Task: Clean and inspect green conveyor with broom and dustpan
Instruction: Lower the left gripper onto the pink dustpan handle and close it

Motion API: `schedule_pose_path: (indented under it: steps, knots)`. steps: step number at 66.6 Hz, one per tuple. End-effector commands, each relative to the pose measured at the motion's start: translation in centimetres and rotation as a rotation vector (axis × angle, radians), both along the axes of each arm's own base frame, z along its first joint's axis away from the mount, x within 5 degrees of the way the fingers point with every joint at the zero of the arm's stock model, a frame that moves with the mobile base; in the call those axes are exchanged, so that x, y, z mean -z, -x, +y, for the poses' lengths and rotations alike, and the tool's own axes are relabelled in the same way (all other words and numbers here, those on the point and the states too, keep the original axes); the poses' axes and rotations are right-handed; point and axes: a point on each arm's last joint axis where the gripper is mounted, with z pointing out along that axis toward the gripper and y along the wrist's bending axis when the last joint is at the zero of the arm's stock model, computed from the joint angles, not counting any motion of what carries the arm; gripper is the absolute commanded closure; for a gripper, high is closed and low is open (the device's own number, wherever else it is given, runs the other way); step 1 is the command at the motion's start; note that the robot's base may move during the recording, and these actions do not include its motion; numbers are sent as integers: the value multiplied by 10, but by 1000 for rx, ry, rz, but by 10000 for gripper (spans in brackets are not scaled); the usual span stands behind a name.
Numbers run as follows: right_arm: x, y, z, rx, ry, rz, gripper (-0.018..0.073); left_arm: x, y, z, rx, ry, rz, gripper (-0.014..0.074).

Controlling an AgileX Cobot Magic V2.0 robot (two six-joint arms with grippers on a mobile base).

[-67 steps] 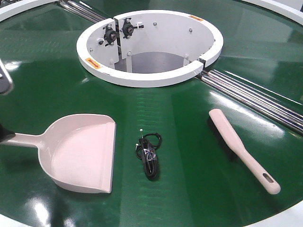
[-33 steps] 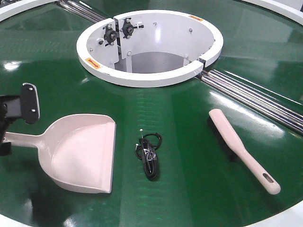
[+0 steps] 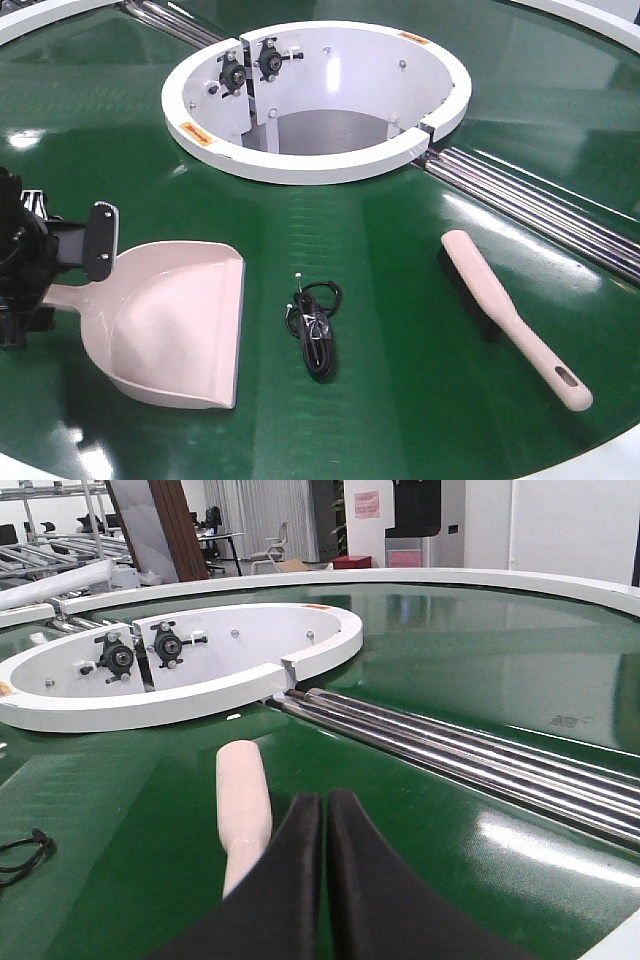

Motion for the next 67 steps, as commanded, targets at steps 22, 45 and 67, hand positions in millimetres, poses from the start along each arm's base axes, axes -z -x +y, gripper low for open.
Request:
schedule_pose_path:
  steps: [22,45,67]
  knots:
    - [-6,1,0,7,7,-76,568,-3,-11,-1,37,0,-55,80]
    - [-6,1,0,7,7,-76,568,-2,-12,-3,29,23,-61,425]
    - [-6,1,0,7,7,-76,568,-20,-3,-12,63,16,-97,603]
